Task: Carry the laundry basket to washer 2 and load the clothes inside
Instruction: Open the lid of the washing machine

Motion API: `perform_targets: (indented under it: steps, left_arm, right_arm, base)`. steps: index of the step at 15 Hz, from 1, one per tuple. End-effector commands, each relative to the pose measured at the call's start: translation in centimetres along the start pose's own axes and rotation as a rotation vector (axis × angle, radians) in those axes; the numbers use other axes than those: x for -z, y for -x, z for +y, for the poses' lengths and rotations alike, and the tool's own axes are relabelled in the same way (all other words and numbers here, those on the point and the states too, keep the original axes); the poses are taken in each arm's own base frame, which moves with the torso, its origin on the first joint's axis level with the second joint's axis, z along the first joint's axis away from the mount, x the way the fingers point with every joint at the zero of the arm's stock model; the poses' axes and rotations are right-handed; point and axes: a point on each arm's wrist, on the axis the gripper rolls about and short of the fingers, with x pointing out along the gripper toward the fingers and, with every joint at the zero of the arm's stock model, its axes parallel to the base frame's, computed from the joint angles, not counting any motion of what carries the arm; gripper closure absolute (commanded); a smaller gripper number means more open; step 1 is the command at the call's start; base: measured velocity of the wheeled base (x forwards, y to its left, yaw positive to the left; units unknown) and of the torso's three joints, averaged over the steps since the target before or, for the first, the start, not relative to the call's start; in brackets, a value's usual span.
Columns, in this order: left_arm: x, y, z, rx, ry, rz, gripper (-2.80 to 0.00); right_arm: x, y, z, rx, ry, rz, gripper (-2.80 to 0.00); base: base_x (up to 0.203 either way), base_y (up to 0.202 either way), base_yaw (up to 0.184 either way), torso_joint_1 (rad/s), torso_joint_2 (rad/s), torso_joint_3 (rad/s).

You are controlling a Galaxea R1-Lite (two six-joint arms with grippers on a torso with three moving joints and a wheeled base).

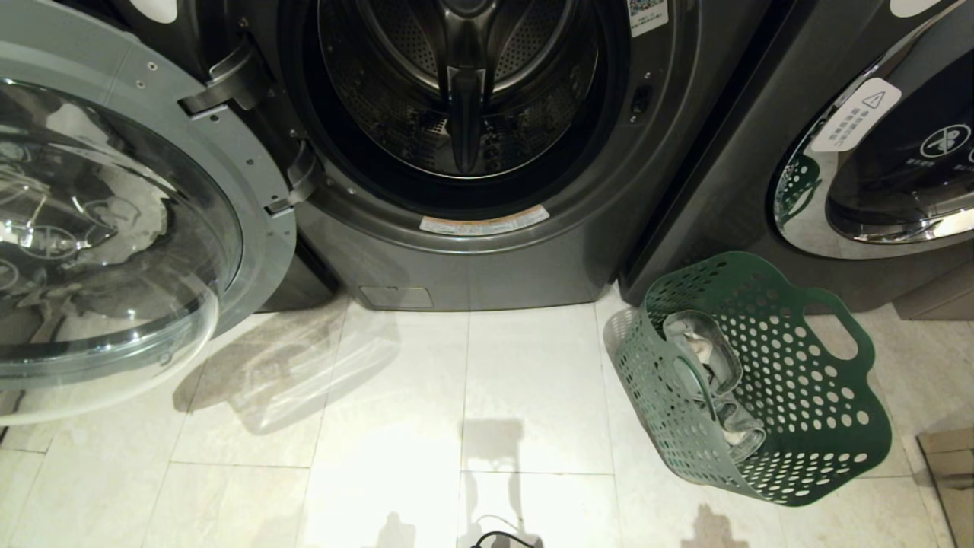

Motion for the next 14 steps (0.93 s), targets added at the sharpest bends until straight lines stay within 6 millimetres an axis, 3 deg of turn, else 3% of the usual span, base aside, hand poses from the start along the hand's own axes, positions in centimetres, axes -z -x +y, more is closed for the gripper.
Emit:
perform_targets:
  steps: [1, 14]
  left_arm:
    - [-0.01, 0.00, 0.00, 0.001, -0.002, 0.000, 0.00]
    - [-0.04, -0.01, 0.02, -0.006, 0.053, -0.002, 0.00]
  right_arm:
    - [0.00, -0.01, 0.00, 0.001, 0.000, 0.001, 0.00]
    - [0.00, -0.01, 0.00, 0.001, 0.000, 0.001, 0.00]
  base:
    - [0.000, 0.000, 0.000, 0.000, 0.00, 0.000]
    - [0.000, 0.000, 0.000, 0.000, 0.00, 0.000]
